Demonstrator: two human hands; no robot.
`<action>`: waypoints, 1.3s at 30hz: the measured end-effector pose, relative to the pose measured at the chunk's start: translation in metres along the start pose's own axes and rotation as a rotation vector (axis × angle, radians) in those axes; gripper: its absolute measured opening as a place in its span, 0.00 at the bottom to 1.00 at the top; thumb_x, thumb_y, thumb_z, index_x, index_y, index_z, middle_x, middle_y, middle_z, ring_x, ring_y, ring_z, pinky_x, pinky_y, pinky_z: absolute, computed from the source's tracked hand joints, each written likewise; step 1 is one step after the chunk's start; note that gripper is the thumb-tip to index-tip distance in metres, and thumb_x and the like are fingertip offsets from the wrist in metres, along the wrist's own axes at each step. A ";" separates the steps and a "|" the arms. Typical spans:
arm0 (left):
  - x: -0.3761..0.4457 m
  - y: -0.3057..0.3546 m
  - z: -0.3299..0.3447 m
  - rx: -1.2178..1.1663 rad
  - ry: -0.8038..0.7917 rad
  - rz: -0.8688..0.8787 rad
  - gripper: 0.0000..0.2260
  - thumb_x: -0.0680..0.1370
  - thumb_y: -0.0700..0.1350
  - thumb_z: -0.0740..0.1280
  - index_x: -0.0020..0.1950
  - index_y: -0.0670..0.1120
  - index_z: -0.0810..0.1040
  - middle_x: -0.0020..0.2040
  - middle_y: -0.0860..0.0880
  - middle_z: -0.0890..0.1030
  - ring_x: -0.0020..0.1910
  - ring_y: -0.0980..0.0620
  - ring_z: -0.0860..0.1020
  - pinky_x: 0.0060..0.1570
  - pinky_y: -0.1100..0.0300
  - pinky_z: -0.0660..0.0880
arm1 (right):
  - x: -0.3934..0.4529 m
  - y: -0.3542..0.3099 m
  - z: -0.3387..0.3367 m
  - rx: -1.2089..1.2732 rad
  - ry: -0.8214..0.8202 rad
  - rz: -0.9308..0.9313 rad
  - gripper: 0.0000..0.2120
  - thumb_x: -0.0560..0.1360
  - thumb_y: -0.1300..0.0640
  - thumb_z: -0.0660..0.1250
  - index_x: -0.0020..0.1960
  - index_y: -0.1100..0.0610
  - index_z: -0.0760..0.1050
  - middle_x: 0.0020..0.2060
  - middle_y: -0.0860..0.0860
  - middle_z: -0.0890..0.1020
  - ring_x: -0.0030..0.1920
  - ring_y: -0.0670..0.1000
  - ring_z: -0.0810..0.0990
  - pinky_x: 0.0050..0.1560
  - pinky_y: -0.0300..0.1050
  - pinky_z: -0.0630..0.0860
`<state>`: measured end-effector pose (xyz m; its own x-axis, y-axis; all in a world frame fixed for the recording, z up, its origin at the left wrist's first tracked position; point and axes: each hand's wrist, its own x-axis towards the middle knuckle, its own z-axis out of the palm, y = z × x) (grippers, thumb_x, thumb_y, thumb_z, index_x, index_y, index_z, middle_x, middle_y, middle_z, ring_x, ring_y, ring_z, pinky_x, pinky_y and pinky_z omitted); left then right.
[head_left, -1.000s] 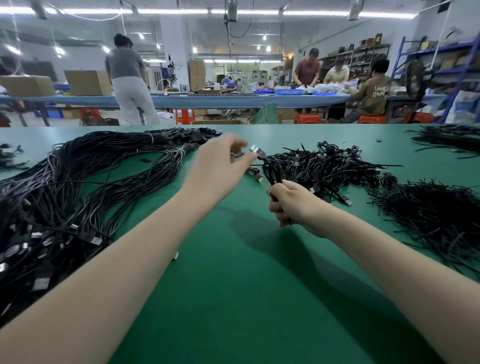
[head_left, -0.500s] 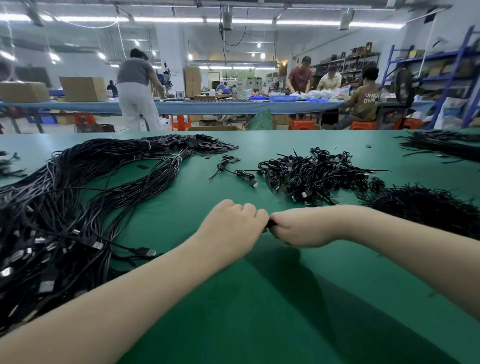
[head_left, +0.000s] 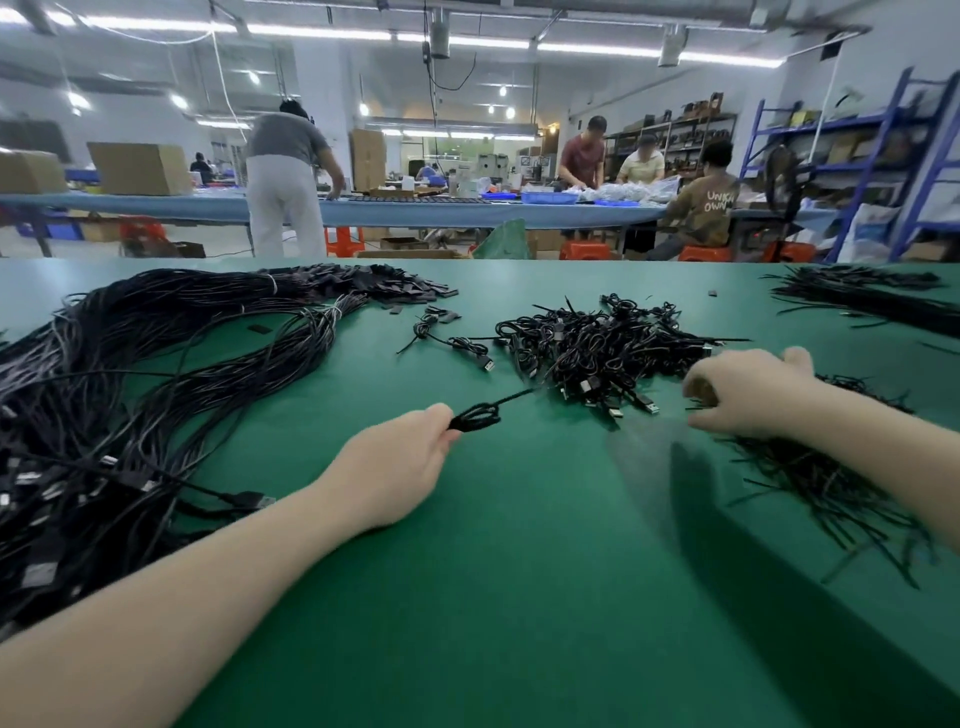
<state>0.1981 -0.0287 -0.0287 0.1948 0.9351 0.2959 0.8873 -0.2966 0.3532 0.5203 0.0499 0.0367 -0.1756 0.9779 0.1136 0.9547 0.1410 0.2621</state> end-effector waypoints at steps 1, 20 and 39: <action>0.002 -0.005 -0.001 -0.003 -0.004 -0.007 0.11 0.83 0.50 0.52 0.42 0.48 0.61 0.37 0.50 0.71 0.39 0.44 0.73 0.40 0.50 0.68 | 0.001 0.011 0.002 0.046 -0.096 0.018 0.13 0.71 0.36 0.66 0.53 0.38 0.74 0.47 0.35 0.77 0.51 0.47 0.75 0.51 0.47 0.62; 0.001 0.003 0.012 0.085 0.081 -0.080 0.12 0.83 0.52 0.50 0.42 0.49 0.58 0.36 0.53 0.67 0.36 0.46 0.69 0.34 0.54 0.60 | 0.024 0.037 0.021 0.160 -0.113 -0.220 0.07 0.72 0.47 0.71 0.39 0.42 0.74 0.39 0.44 0.79 0.39 0.42 0.76 0.38 0.33 0.69; 0.002 0.004 0.011 -0.026 0.037 -0.185 0.14 0.83 0.53 0.50 0.56 0.46 0.70 0.51 0.43 0.79 0.51 0.39 0.77 0.49 0.47 0.74 | -0.032 -0.178 0.006 1.175 0.584 -0.496 0.04 0.71 0.61 0.74 0.45 0.54 0.83 0.37 0.45 0.84 0.37 0.41 0.80 0.41 0.31 0.74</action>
<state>0.2066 -0.0260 -0.0363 0.0135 0.9665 0.2565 0.8951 -0.1260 0.4277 0.3579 -0.0054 -0.0195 -0.3453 0.6256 0.6996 0.3544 0.7771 -0.5200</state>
